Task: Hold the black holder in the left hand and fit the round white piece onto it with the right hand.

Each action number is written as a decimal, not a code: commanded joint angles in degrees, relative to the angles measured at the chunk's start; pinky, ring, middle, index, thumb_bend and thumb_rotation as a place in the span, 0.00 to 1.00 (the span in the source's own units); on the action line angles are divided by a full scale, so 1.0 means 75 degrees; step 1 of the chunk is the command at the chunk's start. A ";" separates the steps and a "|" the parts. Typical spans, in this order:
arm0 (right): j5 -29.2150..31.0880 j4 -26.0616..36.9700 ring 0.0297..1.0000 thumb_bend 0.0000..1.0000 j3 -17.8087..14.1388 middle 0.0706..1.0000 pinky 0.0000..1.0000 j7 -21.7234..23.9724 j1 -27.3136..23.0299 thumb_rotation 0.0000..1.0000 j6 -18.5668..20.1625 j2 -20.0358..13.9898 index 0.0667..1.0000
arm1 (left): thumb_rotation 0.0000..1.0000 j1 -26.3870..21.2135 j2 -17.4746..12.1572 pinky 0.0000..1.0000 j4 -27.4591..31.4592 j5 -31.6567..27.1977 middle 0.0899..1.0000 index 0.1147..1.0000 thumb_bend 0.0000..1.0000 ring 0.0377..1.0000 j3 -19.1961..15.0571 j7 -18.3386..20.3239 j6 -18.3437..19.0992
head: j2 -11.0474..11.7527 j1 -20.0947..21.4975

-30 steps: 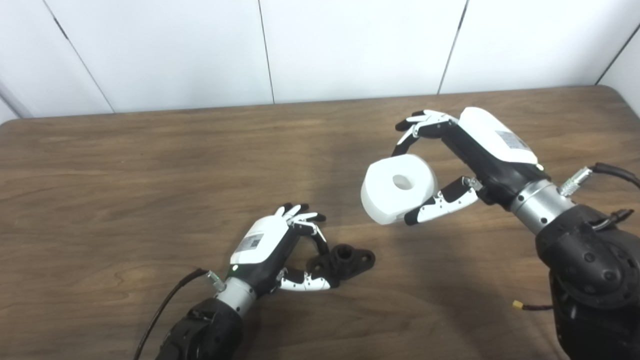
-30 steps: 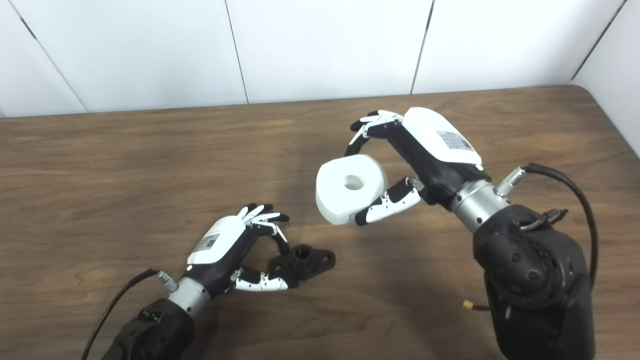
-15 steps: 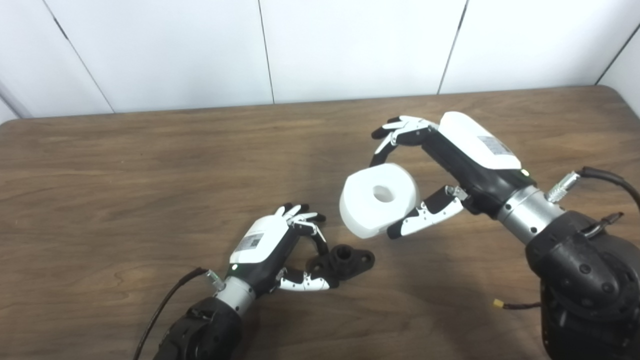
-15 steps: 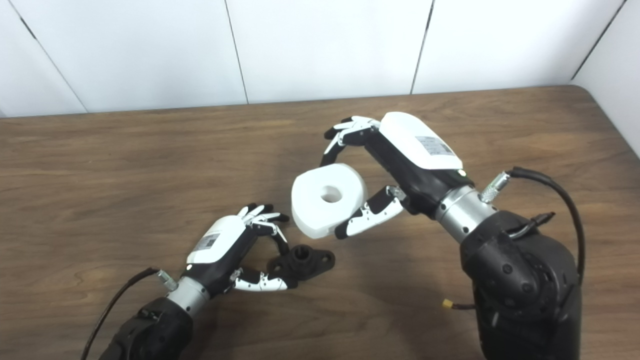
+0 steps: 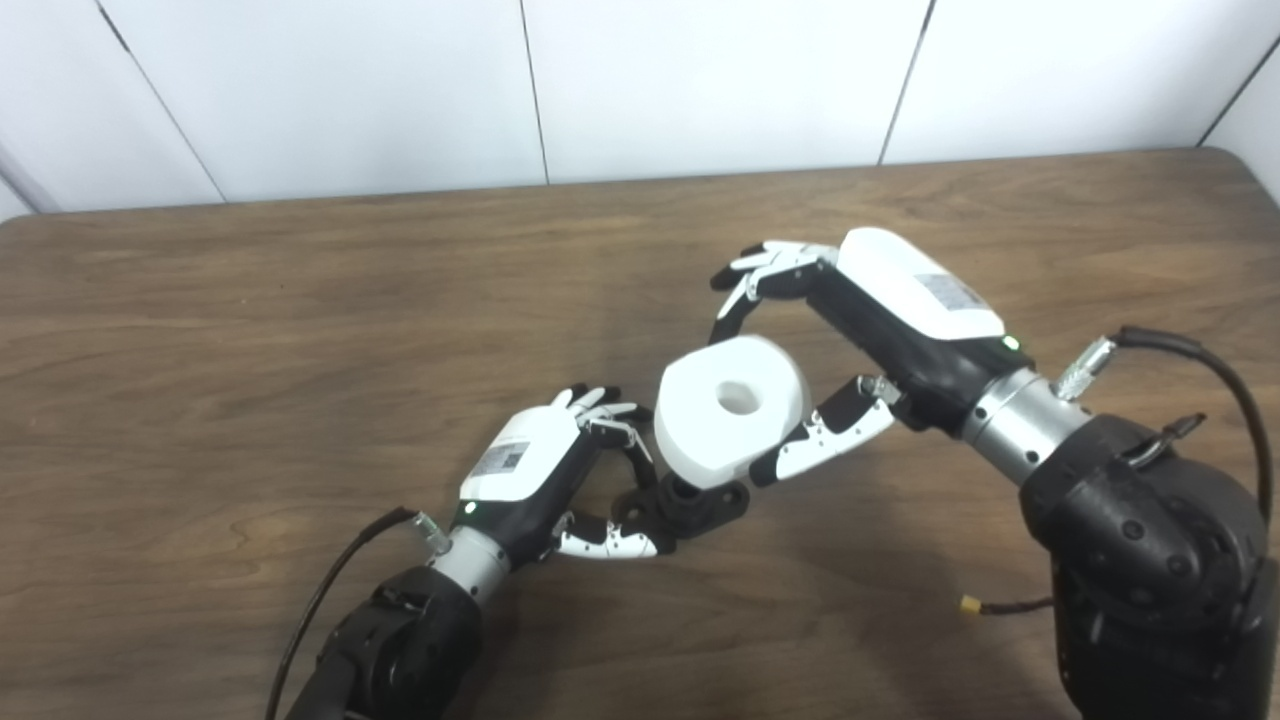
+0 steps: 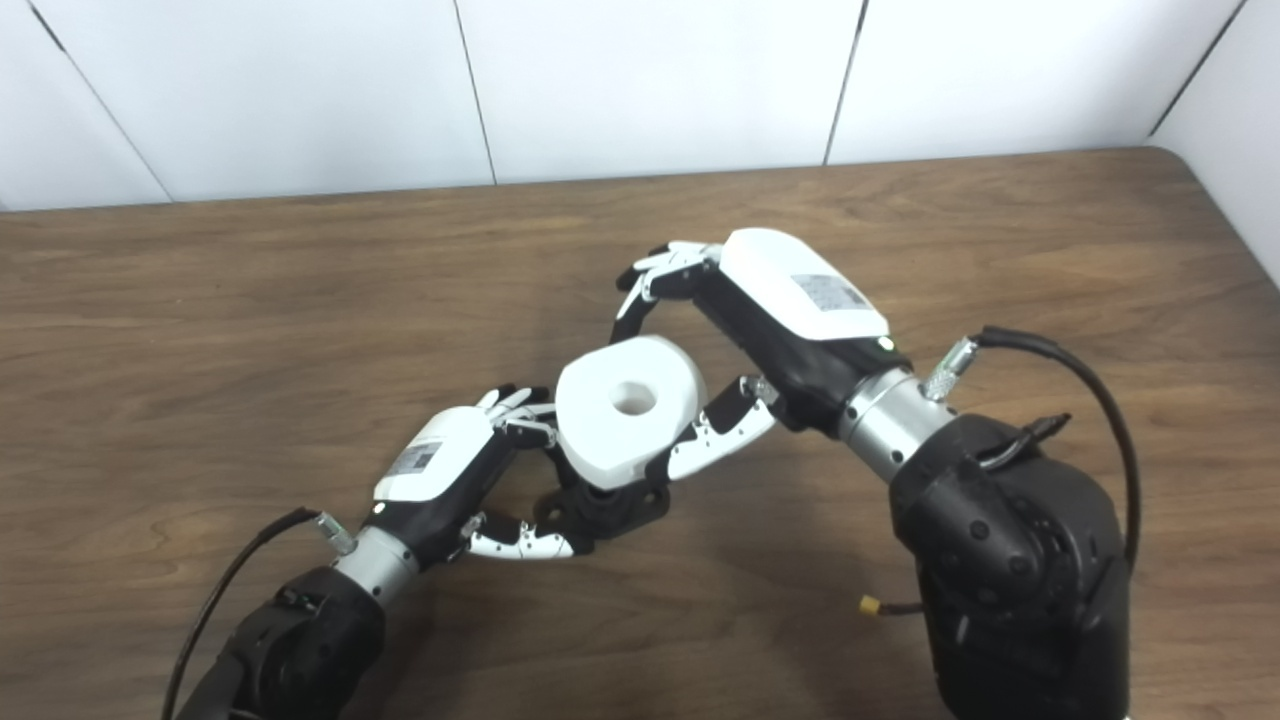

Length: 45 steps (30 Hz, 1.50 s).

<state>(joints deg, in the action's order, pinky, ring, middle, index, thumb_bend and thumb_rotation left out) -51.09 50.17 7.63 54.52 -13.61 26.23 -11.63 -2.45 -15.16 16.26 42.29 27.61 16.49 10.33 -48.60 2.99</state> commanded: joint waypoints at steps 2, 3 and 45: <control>-0.0064 0.0057 0.88 0.52 0.0056 0.80 0.89 -0.0233 -0.0092 0.14 -0.0230 -0.0046 0.45 | 0.05 0.0372 -0.0249 1.00 -0.0564 0.0237 0.80 0.42 0.52 0.95 0.0258 0.0681 0.0410 | -0.0010 0.0004; -0.0075 0.0029 0.88 0.52 0.0081 0.80 0.90 -0.0262 -0.0064 0.14 -0.0254 -0.0049 0.45 | 0.05 0.0368 -0.0254 1.00 -0.0572 0.0228 0.80 0.42 0.52 0.95 0.0255 0.0677 0.0403 | -0.0010 0.0004; -0.0208 -0.0768 0.88 0.52 0.0704 0.79 0.93 -0.1191 0.0437 0.14 -0.0855 0.0094 0.45 | 0.05 0.0237 -0.0201 1.00 -0.0589 0.0307 0.81 0.42 0.52 0.95 0.0260 0.0769 0.0575 | -0.0056 -0.0075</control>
<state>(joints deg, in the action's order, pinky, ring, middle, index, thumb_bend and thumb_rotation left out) -52.39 43.47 12.91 47.51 -9.17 21.67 -10.95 -2.82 -15.25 16.17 43.05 28.00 16.28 10.34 -48.95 2.37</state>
